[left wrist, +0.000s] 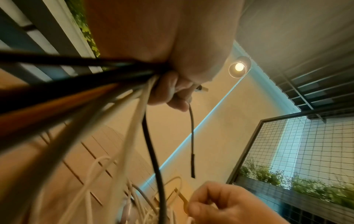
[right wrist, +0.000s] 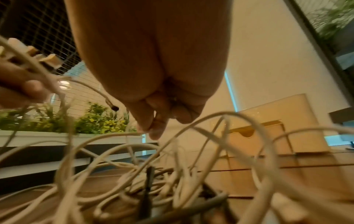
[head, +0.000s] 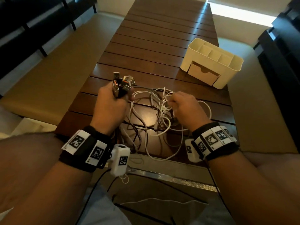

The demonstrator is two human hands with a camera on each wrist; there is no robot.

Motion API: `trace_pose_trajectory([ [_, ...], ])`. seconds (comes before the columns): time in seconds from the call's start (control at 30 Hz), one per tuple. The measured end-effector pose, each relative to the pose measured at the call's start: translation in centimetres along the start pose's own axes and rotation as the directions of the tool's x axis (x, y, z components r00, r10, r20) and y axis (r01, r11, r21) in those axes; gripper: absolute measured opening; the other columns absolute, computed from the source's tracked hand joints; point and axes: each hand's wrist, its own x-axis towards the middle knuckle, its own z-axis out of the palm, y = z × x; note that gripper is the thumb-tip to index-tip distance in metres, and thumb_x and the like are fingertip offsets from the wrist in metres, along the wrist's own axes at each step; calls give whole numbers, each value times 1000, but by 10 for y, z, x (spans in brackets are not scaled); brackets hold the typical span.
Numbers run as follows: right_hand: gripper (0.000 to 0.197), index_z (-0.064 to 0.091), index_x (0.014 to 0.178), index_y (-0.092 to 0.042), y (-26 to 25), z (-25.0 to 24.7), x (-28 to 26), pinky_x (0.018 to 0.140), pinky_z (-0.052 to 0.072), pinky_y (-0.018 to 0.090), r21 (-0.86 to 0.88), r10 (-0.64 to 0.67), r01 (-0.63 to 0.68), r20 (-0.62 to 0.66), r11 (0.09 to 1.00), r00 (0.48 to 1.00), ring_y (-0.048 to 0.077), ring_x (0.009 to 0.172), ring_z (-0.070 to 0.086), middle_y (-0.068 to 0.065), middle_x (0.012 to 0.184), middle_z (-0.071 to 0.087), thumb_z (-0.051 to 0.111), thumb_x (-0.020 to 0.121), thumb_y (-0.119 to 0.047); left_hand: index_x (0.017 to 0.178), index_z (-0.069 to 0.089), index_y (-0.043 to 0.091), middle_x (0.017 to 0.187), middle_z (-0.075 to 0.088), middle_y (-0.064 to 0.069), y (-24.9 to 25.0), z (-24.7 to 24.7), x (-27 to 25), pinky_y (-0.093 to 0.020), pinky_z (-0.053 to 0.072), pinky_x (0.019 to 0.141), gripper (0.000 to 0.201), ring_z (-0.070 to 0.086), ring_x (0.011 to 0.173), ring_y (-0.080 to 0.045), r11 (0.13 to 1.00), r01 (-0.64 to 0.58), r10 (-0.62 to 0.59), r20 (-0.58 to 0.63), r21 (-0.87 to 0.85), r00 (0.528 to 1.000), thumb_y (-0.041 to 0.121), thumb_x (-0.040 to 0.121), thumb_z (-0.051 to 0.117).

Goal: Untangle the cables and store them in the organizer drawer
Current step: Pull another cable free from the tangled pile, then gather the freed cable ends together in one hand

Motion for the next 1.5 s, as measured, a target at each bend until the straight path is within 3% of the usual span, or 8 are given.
trace_pose_trajectory([
  [0.23,12,66,100,-20,-22,-34,-5,64,35,8,166,53,-27,-152,986,987,1,79,55,-6,93,63,56,99,-28,96,62,20,82,70,3,8,-2,-2,-14,35,48,6,52,46,8,999,35,-33,114,-18,993,15,99,60],
  [0.33,30,61,102,-29,-46,-43,-17,62,43,17,161,50,-82,195,983,980,1,78,59,-10,92,61,58,91,-57,90,64,20,80,70,3,5,-10,-1,-17,37,48,9,48,43,3,999,33,-35,136,18,990,18,99,61],
  [0.5,97,38,143,-32,-69,-14,-42,88,50,38,-241,197,-38,686,970,701,20,114,55,-3,130,56,71,63,-77,75,66,20,77,71,1,6,-27,-3,-22,39,52,24,47,46,1,995,2,-16,145,95,989,13,97,61],
  [0.67,75,43,132,-25,-66,30,-48,85,54,46,-326,187,-10,517,945,835,29,105,59,6,116,61,73,75,-65,74,68,15,68,67,-1,7,-33,-9,-14,35,43,25,41,40,-2,995,3,-19,165,99,986,17,98,62],
  [0.87,35,60,104,-14,-47,24,-23,80,52,38,-244,177,-76,427,967,887,26,94,57,8,103,63,71,87,-42,79,65,19,65,69,9,7,-38,-15,-12,33,39,21,41,36,0,996,16,-31,179,86,983,15,99,61],
  [1.13,29,63,113,-24,-43,-21,-15,74,52,29,-152,223,-181,343,972,913,15,89,59,0,109,59,68,90,-42,72,66,15,46,54,14,8,-39,-19,-21,33,45,27,38,38,-3,990,19,-56,272,139,961,21,99,62],
  [1.37,25,60,111,-39,-88,-76,-37,63,37,17,205,-67,25,202,979,977,-4,80,54,-20,90,56,64,90,-51,79,63,19,45,54,17,34,-35,-32,-18,32,44,22,39,39,-2,998,-17,-6,391,57,920,18,101,59],
  [1.5,19,64,90,-25,-93,-53,-48,62,40,23,154,-168,140,193,978,967,4,71,56,-10,79,59,59,96,-43,85,65,3,45,53,16,47,-37,-42,-16,32,45,21,42,39,0,999,-32,35,416,-15,909,14,101,57],
])
